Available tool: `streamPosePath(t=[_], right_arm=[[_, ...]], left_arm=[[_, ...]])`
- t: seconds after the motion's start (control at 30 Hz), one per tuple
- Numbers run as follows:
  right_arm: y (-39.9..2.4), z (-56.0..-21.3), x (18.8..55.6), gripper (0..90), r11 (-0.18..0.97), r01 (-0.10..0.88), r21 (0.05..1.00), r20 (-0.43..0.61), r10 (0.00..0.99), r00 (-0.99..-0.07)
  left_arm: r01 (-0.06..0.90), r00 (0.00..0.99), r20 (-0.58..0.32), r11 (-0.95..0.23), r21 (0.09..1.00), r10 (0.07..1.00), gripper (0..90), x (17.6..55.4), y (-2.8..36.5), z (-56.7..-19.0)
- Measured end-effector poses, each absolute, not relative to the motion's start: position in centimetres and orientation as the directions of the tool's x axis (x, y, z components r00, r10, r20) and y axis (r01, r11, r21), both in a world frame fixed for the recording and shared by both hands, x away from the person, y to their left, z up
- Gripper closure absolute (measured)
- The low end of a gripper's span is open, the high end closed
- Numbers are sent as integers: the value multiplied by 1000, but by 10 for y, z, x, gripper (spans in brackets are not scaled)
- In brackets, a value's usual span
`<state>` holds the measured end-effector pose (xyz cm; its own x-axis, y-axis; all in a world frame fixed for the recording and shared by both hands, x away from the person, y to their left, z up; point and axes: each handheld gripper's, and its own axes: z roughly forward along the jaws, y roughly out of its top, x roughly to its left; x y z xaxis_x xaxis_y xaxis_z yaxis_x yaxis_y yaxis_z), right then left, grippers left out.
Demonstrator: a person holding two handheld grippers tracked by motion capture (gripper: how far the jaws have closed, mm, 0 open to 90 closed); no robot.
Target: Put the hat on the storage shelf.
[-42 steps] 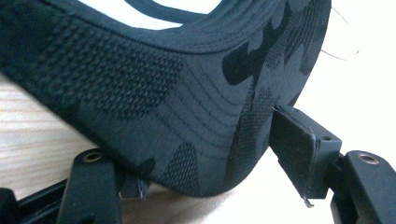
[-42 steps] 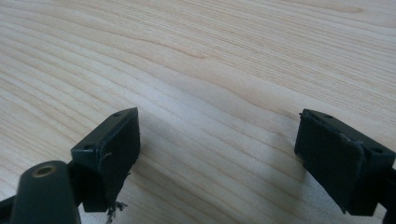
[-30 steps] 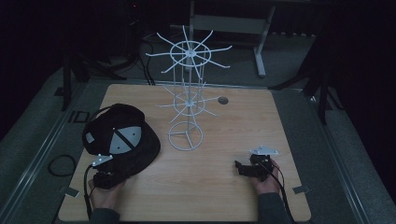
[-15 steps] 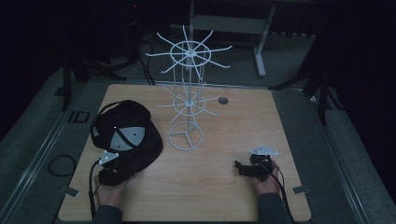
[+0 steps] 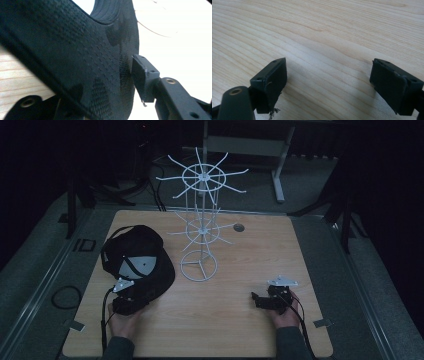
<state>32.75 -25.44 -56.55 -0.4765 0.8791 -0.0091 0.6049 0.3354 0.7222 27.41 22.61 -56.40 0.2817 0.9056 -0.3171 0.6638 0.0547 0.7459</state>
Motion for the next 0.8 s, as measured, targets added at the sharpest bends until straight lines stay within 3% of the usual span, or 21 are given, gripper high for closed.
streamPosePath(t=[0.3, 0.8], right_arm=[[-254, -566, 328, 139, 336, 605, 722, -10, 879, -477], [-254, -566, 327, 139, 335, 606, 721, -9, 879, -476]], left_arm=[[651, 306, -364, 86, 754, 880, 737, 273, 221, -551], [655, 281, -407, 136, 743, 869, 817, 272, 220, -541]])
